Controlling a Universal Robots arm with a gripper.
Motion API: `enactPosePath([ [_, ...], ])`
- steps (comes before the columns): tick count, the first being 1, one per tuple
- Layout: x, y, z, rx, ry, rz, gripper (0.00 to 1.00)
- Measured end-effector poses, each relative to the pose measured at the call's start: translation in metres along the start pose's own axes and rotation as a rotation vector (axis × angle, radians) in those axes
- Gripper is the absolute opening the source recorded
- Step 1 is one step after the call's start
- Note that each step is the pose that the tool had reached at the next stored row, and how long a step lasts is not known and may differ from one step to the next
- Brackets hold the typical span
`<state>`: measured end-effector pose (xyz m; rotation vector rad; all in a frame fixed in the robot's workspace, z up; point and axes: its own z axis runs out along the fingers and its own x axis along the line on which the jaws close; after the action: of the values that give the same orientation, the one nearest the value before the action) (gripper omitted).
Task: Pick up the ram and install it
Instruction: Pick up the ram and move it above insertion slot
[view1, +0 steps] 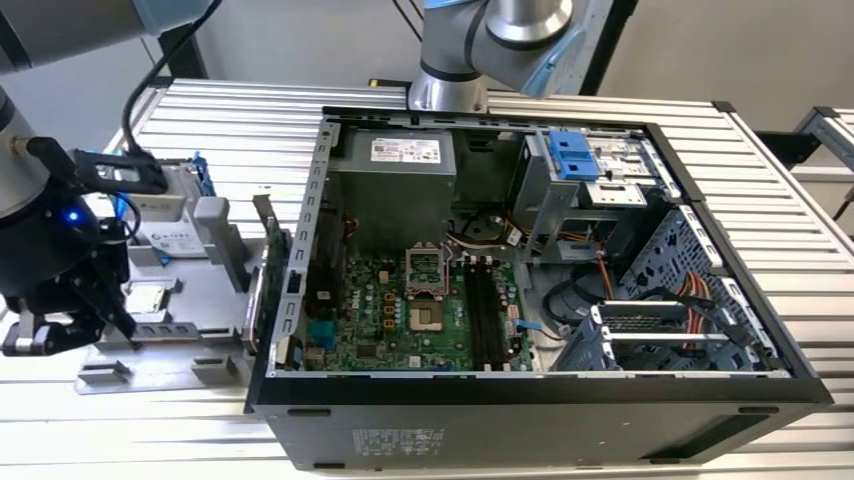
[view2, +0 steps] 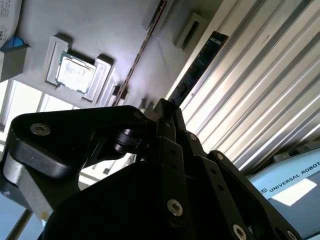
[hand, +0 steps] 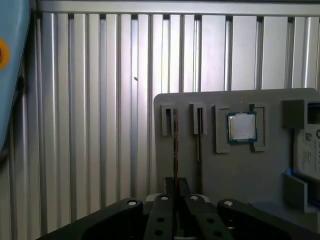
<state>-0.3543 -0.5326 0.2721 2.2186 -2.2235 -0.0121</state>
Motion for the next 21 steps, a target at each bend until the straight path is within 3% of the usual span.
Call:
enactPosePath([
  [21,-0.0001,0.0001,-0.0241,0.0000,0.0000,0.000,0.00],
])
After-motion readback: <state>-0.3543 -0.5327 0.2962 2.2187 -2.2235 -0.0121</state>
